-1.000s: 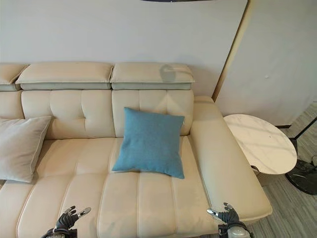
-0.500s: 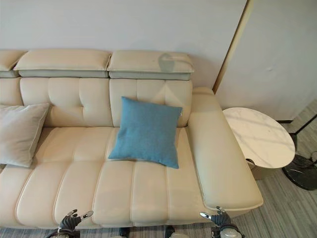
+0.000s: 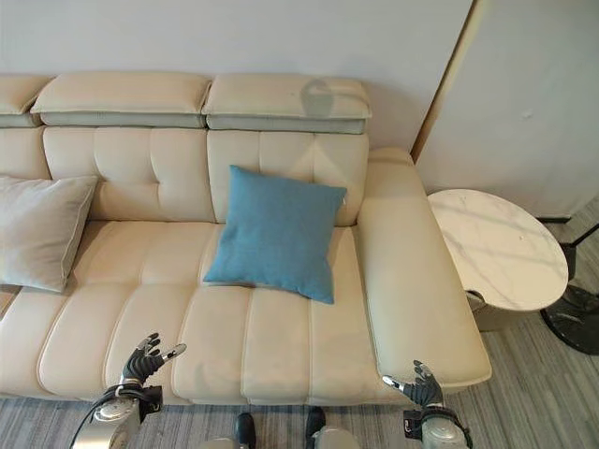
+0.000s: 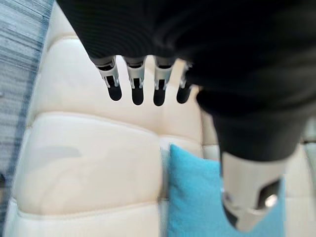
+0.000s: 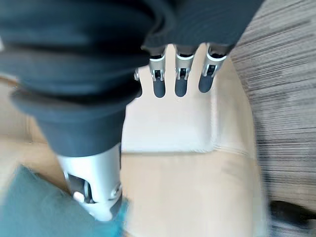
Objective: Pick up all the scattered cushions and arrange them neatly on the sofa.
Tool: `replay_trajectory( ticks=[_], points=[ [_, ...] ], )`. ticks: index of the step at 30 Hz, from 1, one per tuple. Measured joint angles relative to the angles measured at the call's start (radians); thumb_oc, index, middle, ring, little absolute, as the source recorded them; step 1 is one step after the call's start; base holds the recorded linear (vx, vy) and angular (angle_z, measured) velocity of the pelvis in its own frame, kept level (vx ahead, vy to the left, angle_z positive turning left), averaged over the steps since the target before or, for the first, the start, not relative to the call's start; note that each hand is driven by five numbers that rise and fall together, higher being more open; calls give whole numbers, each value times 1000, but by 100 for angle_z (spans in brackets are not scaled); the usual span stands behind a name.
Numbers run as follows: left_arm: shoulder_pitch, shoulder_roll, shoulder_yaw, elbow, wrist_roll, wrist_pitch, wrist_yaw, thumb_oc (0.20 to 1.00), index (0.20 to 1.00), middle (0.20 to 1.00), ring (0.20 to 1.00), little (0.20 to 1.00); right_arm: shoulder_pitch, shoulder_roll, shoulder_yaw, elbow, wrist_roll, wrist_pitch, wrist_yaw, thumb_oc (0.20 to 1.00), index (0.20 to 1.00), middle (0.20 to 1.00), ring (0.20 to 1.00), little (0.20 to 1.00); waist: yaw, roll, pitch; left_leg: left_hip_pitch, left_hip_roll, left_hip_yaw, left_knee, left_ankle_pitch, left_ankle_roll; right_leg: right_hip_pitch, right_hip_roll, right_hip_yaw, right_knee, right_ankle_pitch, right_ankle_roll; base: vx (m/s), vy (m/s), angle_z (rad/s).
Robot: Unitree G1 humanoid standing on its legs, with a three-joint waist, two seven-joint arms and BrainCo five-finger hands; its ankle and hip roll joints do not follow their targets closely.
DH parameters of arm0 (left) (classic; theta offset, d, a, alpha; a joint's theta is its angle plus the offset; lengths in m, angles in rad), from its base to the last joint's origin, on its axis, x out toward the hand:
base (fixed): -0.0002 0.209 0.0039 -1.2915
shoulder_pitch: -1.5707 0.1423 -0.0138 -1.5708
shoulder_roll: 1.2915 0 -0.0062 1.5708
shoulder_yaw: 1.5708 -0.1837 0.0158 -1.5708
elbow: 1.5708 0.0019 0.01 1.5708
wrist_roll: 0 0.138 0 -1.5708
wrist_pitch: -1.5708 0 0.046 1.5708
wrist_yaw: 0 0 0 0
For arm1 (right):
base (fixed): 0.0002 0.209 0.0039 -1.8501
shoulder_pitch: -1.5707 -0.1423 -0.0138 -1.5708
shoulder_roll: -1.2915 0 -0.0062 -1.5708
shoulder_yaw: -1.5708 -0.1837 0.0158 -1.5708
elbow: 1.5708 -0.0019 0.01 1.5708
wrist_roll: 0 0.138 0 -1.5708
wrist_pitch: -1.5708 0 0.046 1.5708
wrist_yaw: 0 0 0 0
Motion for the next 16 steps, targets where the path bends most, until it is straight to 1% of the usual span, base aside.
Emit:
replay_trajectory(
  ticks=[2, 4, 6, 10, 13, 16],
  points=[
    [21, 0, 6, 2, 25, 8, -2, 1000, 1000, 1000, 1000, 1000, -1, 0, 8, 5, 0, 0, 4, 1000, 1000, 1000, 1000, 1000, 3, 17, -9, 3, 5, 0, 0, 46, 5, 41, 15, 7, -64, 26, 18, -3, 125, 4],
    [49, 0, 6, 2, 27, 13, -5, 1000, 1000, 1000, 1000, 1000, 7, 4, 16, 8, -1, 0, 9, 1000, 1000, 1000, 1000, 1000, 2, 21, -21, 25, -7, -7, -1, 51, 7, 86, 13, 7, -123, 42, 32, -28, 113, 6],
    [74, 2, 7, 3, 28, 21, -6, 1000, 1000, 1000, 1000, 1000, 5, 4, 21, 8, -2, 4, 11, 1000, 1000, 1000, 1000, 1000, 3, 22, -28, 41, -18, -6, 1, 48, 11, 113, 9, 11, -152, 54, 33, -50, 100, 2],
    [76, 2, 9, 6, 33, 27, -7, 1000, 1000, 1000, 1000, 1000, -2, 5, 41, 8, -3, 12, 13, 1000, 1000, 1000, 1000, 1000, 5, 14, -35, 45, -21, -6, 5, 48, 11, 119, 6, 9, -152, 64, 24, -34, 75, 1],
    [74, 2, 5, 13, 65, 28, -8, 1000, 1000, 1000, 1000, 1000, -7, 6, 54, 9, -3, 13, 14, 1000, 1000, 1000, 1000, 1000, 4, 7, -41, 58, -17, -5, 1, 46, 9, 131, 9, 11, -152, 55, 36, -11, 38, -2],
    [75, 2, 3, 24, 66, 28, -7, 1000, 1000, 1000, 1000, 1000, -7, 7, 54, 30, -4, 14, 14, 1000, 1000, 1000, 1000, 1000, 5, 3, -48, 60, -11, -4, -2, 36, -5, 132, 12, 12, -152, 52, 38, -4, 39, -3]
  ],
)
